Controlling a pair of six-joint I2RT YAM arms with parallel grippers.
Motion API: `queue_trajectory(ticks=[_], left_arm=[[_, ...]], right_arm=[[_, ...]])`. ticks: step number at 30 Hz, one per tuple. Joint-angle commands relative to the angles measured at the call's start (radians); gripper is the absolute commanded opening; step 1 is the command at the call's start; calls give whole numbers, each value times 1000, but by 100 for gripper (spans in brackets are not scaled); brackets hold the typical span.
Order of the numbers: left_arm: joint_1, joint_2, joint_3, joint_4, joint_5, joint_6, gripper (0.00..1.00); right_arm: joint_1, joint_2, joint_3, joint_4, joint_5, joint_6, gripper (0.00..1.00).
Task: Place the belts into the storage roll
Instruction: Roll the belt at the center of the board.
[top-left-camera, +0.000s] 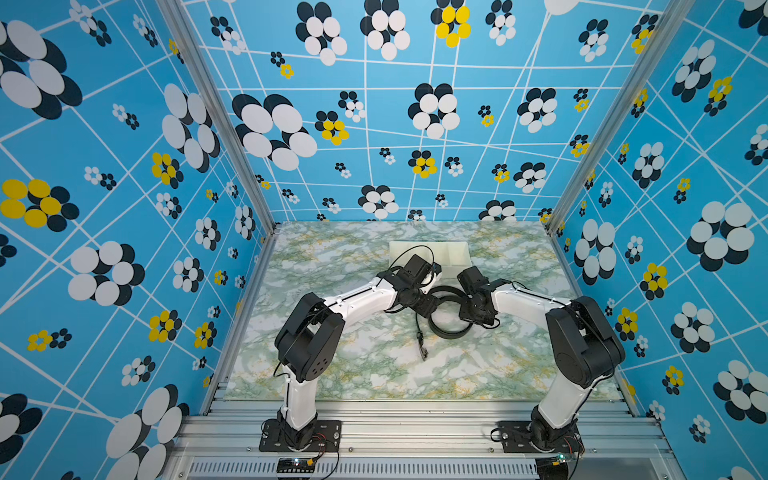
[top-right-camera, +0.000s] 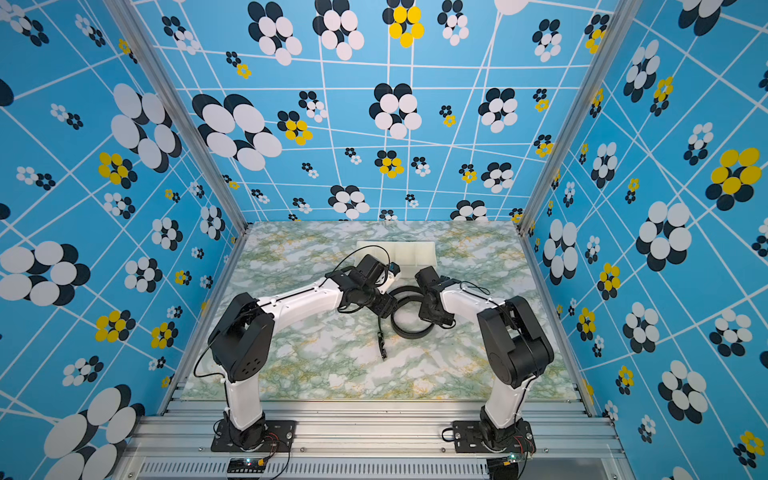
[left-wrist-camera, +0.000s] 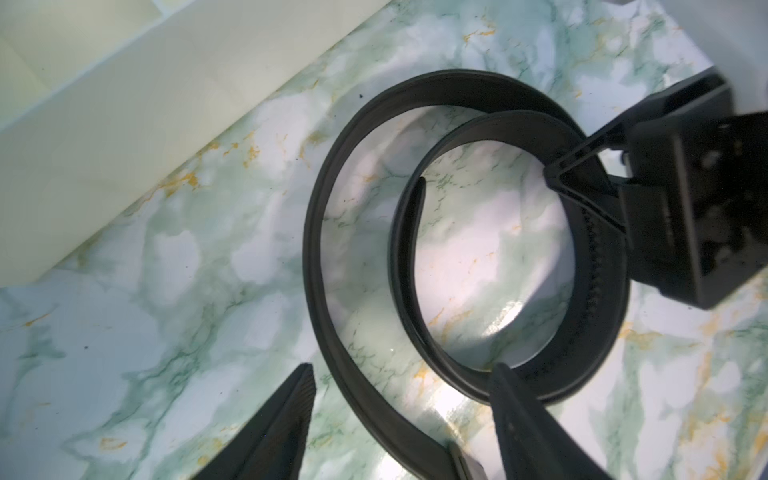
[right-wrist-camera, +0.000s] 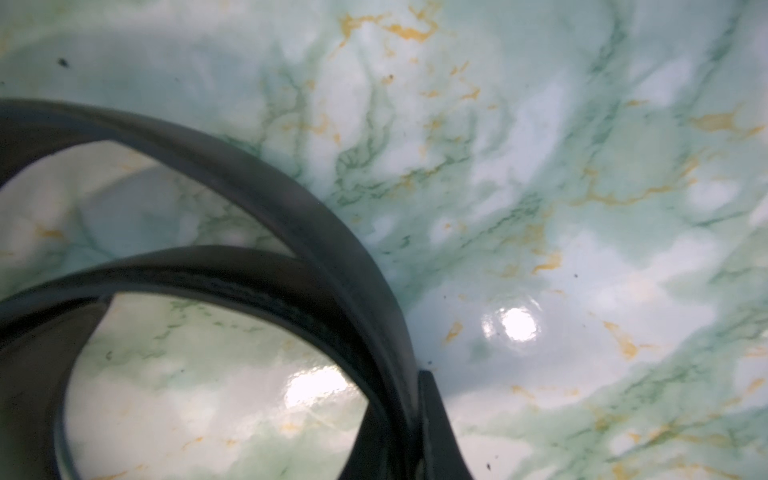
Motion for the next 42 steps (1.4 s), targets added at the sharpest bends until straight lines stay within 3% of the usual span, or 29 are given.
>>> queue_trajectory(ticks=[1, 10, 15, 29, 37, 42], left_arm=[[-17, 32, 32, -60, -131, 59, 70], [-18, 70, 51, -67, -112, 84, 71], [-11, 118, 89, -133, -194, 87, 71], [-4, 87, 64, -148, -345, 65, 70], [-49, -38, -85, 27, -361, 113, 71], [-44, -51, -107, 31, -409, 104, 72]], right_arm=[[28, 60, -3, 131, -95, 10, 0], [58, 80, 8, 141, -93, 27, 0], [61, 72, 9, 142, -87, 32, 0], [75, 95, 23, 134, -98, 35, 0], [81, 110, 32, 130, -104, 35, 0], [82, 114, 35, 130, -103, 34, 0]])
